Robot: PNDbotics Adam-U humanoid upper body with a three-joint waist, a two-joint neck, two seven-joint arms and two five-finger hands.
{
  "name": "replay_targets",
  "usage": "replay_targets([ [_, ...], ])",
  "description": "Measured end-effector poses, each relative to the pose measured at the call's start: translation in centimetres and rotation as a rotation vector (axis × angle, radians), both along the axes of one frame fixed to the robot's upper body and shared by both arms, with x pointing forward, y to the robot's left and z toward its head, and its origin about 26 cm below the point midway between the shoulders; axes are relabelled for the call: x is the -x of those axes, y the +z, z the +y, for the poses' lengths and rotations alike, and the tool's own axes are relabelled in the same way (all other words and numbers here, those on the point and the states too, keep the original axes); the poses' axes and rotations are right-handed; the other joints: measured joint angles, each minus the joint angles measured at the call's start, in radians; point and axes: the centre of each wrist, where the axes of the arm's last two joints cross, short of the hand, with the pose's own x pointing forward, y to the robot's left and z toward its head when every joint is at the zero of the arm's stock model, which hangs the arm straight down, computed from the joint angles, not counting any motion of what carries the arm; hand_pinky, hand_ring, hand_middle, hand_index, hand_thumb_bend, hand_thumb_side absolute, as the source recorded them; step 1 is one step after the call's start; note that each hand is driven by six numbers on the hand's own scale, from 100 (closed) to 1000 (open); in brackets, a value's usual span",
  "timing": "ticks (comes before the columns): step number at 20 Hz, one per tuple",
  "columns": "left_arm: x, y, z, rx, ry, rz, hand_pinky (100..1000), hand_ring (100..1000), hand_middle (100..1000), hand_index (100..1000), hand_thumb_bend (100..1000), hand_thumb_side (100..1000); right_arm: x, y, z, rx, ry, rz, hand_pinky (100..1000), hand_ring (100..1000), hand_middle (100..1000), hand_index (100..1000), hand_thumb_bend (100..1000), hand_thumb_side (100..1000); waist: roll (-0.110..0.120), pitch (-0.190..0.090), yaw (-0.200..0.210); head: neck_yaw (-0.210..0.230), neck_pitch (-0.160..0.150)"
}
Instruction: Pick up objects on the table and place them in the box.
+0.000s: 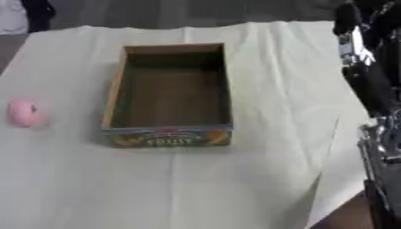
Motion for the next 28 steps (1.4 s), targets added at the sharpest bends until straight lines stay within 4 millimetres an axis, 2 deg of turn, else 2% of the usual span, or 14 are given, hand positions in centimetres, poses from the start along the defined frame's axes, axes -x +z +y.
replay_targets([
  [7,-1.7,0.0,0.0,-0.019,0.001,0.048,841,825,814,1000,390,623,0.0,0.0,0.0,0.008,0.005,0.004,671,736,609,802,291,683,0.0,0.004,-0.004,0.004,-0.006],
  [15,-3.3,0.1,-0.9,-0.049,-0.022,0.082,846,837,831,997,408,622,0.0,0.0,0.0,0.007,0.009,0.008,671,736,609,802,293,684,-0.001,0.007,-0.005,0.011,-0.015],
  [20,-4.2,-0.2,-2.0,-0.102,-0.045,0.119,851,857,842,992,496,581,0.0,0.0,0.1,0.009,0.013,0.011,671,736,609,802,293,684,-0.002,0.007,-0.005,0.015,-0.019],
  [21,-4.4,-0.3,-2.2,-0.117,-0.05,0.129,853,861,841,989,539,575,0.0,0.0,0.1,0.01,0.015,0.011,671,736,609,802,287,680,-0.002,0.007,-0.005,0.016,-0.022],
  [25,-4.9,-0.7,-2.8,-0.177,-0.075,0.181,864,876,849,992,562,505,0.0,0.0,0.2,0.012,0.018,0.013,671,736,608,802,293,683,-0.001,0.01,-0.006,0.017,-0.023],
  [28,-5.1,-0.9,-2.7,-0.216,-0.088,0.245,873,877,850,996,614,517,0.0,0.0,0.2,0.011,0.019,0.013,671,736,608,802,291,683,-0.001,0.01,-0.006,0.019,-0.023],
])
